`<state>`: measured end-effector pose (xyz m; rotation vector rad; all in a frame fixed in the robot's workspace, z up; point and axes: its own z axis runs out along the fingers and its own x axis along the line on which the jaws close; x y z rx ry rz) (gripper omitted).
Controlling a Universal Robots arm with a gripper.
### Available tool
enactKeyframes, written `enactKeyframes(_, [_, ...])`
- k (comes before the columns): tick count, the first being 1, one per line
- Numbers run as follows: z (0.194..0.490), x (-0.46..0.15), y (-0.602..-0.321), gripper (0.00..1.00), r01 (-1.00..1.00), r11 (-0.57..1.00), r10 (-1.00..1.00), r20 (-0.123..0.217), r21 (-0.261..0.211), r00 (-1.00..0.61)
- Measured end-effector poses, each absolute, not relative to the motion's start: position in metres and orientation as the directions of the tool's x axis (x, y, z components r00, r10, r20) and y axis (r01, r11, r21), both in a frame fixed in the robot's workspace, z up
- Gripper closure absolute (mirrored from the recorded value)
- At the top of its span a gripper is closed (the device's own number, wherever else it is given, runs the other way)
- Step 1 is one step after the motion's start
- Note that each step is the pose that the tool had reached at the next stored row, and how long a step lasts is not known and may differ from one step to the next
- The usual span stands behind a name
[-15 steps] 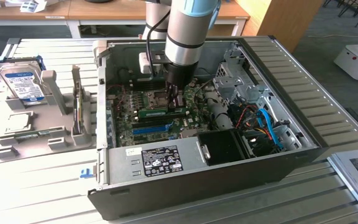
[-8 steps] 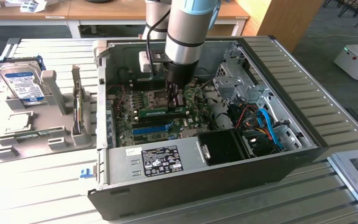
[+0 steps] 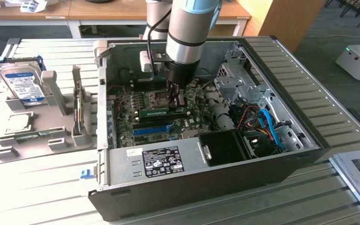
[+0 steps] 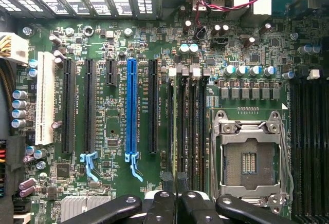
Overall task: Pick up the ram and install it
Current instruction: 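Insert the ram into the slot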
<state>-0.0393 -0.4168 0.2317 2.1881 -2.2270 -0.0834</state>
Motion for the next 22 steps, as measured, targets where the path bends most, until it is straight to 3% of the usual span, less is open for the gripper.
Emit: enactKeyframes(22, [0.2317,-0.0380,-0.4168,0.88,-0.999,0.015,-1.000,-0.024,0.045,-0.016])
